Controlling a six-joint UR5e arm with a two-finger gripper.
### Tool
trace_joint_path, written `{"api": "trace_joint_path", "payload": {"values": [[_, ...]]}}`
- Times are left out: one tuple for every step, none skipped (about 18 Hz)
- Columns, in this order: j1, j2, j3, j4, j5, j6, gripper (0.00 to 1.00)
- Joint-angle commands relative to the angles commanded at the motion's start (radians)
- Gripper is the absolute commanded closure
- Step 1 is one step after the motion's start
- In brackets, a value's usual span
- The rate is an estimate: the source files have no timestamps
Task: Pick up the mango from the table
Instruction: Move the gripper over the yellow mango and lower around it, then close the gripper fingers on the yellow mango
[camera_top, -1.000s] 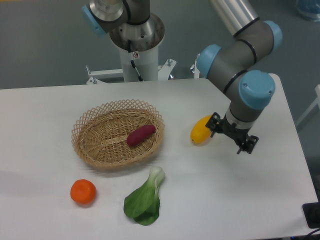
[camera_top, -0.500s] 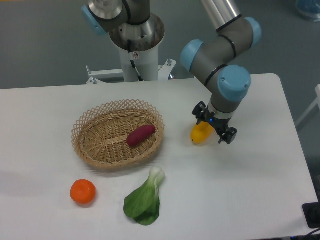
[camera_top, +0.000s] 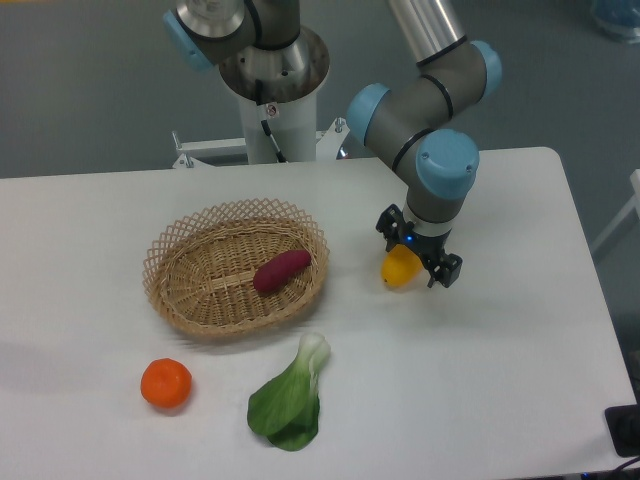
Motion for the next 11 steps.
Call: {"api": "trace_joint_path", "payload": {"values": [[-0.002,0.002,-0.005,0.002,0.002,0.000,0.00],[-0.003,0.005,-0.011,0.002,0.005,0.000,0.00],[-0.002,0.006,-0.020,0.002,-0.004,0.000,0.00],[-0.002,0.006,-0.031,0.003,-0.005,-0.003,0.00],[-0.003,0.006,-0.037,0.008,-0.005,-0.008,0.00],[-0.003,0.006,-0.038,0.008,-0.005,-0.011,0.00],[-0.003,0.005,-0.038,0.008,-0.005,-0.012,0.00],[-0.003,0.005,-0.038,0.009,-0.005,-0.015,0.00],[-0.005,0.005,-0.040,0.009,-0.005,-0.017,0.00],[-0.005,0.003,-0.040,0.011,-0.005,-0.018,0.00],[-0.005,0.003,-0.040,0.011,-0.005,-0.018,0.00]]}}
